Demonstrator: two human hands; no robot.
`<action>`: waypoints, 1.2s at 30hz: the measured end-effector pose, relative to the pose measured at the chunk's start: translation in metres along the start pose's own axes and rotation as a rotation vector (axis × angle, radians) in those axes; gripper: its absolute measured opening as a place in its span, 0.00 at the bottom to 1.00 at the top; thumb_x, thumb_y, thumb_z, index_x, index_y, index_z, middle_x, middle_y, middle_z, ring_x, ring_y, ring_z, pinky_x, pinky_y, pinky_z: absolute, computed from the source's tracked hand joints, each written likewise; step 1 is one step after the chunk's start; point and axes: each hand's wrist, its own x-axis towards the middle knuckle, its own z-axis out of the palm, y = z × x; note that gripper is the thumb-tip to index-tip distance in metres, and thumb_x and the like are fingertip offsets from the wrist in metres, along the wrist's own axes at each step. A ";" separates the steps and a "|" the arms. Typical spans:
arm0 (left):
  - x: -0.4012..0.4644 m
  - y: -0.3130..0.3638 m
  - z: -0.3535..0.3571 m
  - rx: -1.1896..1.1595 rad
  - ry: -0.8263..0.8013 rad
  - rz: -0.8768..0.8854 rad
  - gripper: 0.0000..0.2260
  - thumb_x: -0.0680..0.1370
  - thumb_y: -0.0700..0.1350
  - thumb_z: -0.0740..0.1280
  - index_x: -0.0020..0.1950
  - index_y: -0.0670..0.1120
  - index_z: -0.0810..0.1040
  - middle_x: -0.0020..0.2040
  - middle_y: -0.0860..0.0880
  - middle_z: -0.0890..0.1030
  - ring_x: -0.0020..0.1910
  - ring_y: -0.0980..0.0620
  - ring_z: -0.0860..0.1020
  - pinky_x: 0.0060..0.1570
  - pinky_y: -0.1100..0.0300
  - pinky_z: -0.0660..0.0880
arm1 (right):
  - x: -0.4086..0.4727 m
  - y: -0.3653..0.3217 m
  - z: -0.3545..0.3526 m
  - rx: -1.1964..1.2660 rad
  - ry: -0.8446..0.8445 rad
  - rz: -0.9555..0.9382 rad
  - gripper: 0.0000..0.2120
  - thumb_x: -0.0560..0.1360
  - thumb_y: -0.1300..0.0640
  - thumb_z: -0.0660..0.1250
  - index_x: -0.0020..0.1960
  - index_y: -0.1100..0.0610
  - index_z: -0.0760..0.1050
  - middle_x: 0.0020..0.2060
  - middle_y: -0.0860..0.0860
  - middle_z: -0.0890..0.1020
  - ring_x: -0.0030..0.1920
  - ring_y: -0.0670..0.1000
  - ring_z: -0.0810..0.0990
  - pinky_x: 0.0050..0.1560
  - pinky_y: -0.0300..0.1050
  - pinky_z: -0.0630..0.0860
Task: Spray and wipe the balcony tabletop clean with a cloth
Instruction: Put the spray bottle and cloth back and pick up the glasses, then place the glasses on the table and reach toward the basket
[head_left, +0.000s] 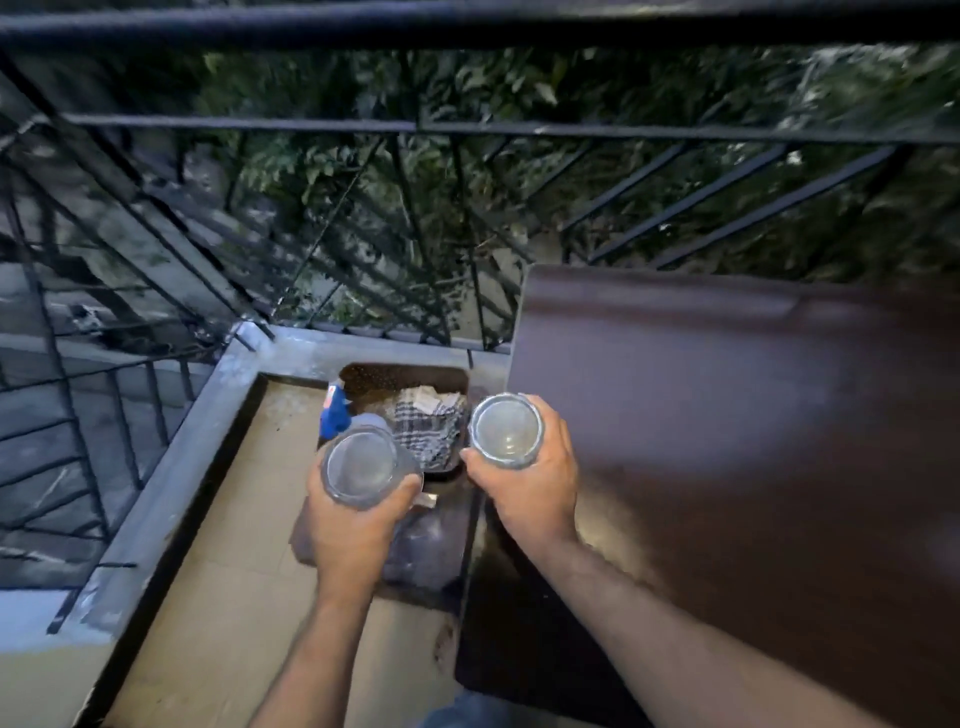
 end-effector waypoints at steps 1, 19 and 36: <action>-0.007 0.012 0.013 -0.002 -0.035 0.015 0.36 0.61 0.41 0.84 0.67 0.44 0.74 0.59 0.46 0.82 0.59 0.49 0.81 0.63 0.52 0.78 | 0.008 0.002 -0.017 0.002 0.016 0.011 0.36 0.58 0.51 0.83 0.62 0.43 0.72 0.56 0.40 0.76 0.58 0.42 0.76 0.61 0.34 0.71; -0.154 0.086 0.273 0.103 -0.426 0.034 0.36 0.60 0.49 0.84 0.64 0.58 0.73 0.52 0.54 0.81 0.52 0.52 0.79 0.52 0.59 0.72 | 0.079 0.118 -0.362 -0.198 0.333 0.259 0.32 0.59 0.51 0.84 0.59 0.43 0.74 0.52 0.41 0.83 0.54 0.45 0.82 0.55 0.43 0.75; -0.178 0.080 0.347 0.184 -0.482 0.083 0.36 0.60 0.50 0.84 0.61 0.63 0.69 0.52 0.63 0.79 0.53 0.57 0.78 0.53 0.64 0.70 | 0.110 0.165 -0.413 -0.155 0.323 0.339 0.32 0.59 0.50 0.83 0.59 0.39 0.73 0.51 0.38 0.82 0.53 0.41 0.81 0.59 0.48 0.78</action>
